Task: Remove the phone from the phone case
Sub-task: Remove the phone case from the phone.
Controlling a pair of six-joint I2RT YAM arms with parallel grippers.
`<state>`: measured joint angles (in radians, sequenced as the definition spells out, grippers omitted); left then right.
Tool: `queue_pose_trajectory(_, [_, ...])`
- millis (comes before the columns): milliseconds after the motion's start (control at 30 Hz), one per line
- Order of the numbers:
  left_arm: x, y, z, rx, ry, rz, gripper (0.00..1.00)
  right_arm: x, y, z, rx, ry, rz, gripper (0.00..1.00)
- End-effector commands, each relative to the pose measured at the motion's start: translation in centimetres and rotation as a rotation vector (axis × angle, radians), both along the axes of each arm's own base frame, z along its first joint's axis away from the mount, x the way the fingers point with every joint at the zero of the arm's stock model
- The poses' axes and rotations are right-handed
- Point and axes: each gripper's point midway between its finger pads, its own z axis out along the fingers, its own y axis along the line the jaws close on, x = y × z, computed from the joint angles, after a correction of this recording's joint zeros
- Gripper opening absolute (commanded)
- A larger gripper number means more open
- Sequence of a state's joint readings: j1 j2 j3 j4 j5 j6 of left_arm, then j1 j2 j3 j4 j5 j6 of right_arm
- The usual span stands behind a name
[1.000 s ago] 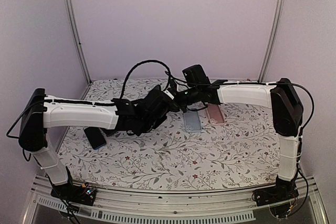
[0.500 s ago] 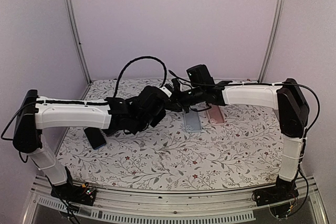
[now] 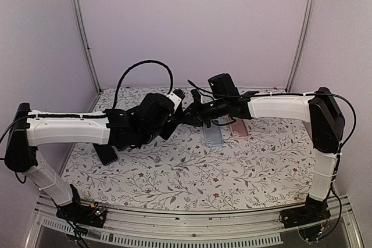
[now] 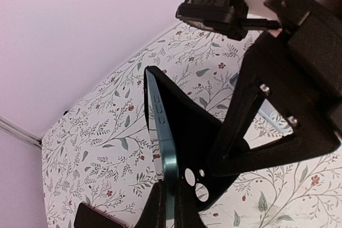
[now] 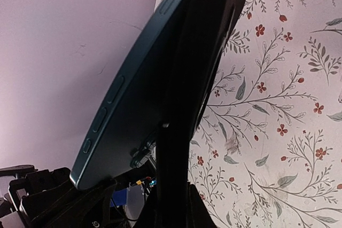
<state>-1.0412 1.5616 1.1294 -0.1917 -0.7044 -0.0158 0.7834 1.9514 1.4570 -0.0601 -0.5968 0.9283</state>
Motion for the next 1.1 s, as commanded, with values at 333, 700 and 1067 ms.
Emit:
queue_pose_trajectory(333, [0.1,0.5,5.1,-0.328,-0.033,-0.020,0.00,0.3,-1.1,1.8,0.008,-0.073,-0.026,0.00])
queue_pose_trajectory(700, [-0.6,1.2,6.3,-0.387,-0.034,-0.037,0.00,1.4,-2.2,1.0,-0.021,-0.080,-0.061,0.00])
queue_pose_trajectory(1067, [-0.7,3.3,7.9,-0.446,-0.057,-0.006,0.00,2.8,-3.4,-1.3,-0.069,-0.081,-0.094,0.00])
